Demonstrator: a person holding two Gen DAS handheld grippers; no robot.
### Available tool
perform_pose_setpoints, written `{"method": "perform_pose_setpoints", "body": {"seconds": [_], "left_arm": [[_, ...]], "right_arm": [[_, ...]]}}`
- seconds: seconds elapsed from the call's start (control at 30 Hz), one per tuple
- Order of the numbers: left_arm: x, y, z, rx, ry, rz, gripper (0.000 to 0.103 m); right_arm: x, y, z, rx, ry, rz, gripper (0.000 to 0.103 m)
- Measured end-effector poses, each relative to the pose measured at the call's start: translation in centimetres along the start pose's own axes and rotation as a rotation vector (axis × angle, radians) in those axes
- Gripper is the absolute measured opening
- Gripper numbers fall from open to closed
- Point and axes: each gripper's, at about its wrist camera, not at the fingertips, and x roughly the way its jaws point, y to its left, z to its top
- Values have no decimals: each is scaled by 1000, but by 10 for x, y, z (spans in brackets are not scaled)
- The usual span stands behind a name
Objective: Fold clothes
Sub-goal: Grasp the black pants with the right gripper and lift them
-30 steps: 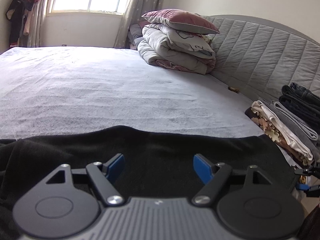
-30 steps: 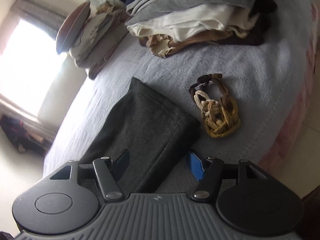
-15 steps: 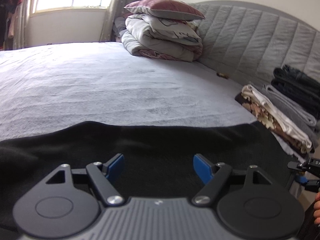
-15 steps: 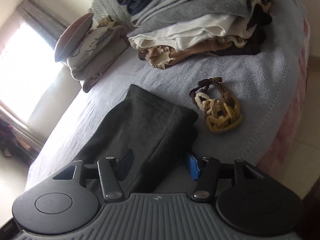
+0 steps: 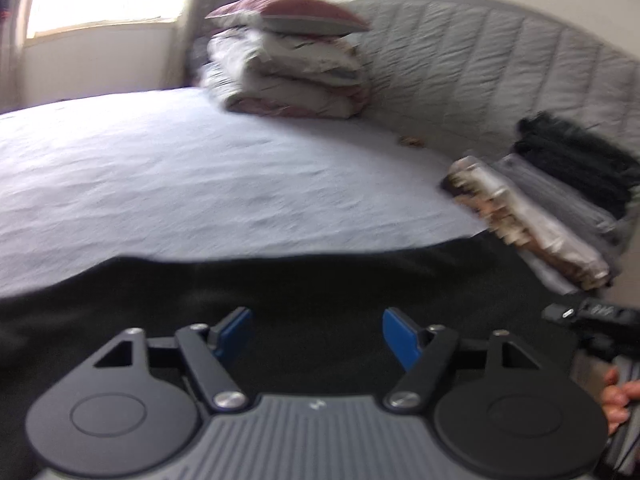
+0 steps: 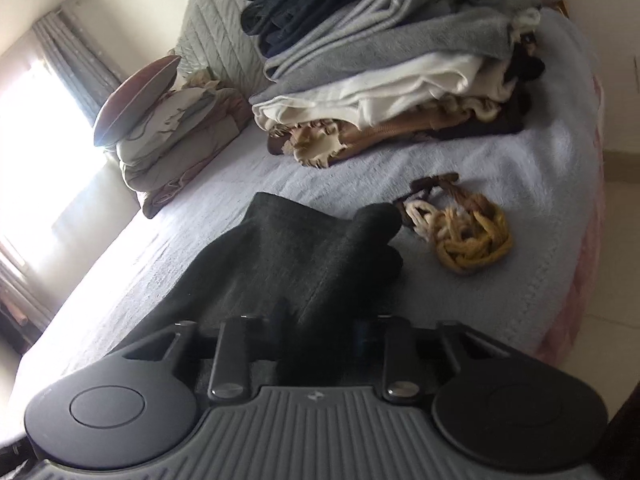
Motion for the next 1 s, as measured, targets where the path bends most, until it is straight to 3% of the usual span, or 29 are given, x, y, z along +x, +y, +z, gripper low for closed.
{"method": "perform_pose_setpoints", "body": {"seconds": [0.07, 0.13, 0.23, 0.33, 0.4, 0.47, 0.53, 0.63, 0.73, 0.87, 1.0], "left_arm": [[11, 2, 5, -38, -18, -42, 56], [25, 4, 9, -63, -23, -81, 54], [51, 2, 11, -68, 17, -109, 43], [75, 3, 11, -90, 56, -115, 42], [89, 6, 7, -119, 71, -80, 41], [99, 13, 1, -153, 61, -35, 22], [102, 22, -2, -216, 45, -31, 17], [99, 26, 1, -268, 50, -59, 17], [89, 25, 3, -302, 68, -90, 31], [73, 16, 3, -291, 119, -151, 41], [58, 2, -10, -247, 192, -254, 43]], "right_arm": [[-2, 2, 2, -10, -13, 9, 24], [1, 2, 3, -10, -12, 13, 24], [7, -1, 4, 17, 9, 12, 27], [13, -9, 4, 81, 41, 15, 28], [14, -10, 4, 90, 43, 21, 28], [15, -7, 5, 65, 41, 27, 26], [12, -2, 5, 32, 22, 38, 21], [4, 7, 7, -13, -21, 77, 18], [-7, 19, 13, -57, -59, 140, 17], [-21, 39, 22, -128, -86, 242, 16], [-31, 58, 23, -179, -108, 323, 16]]}}
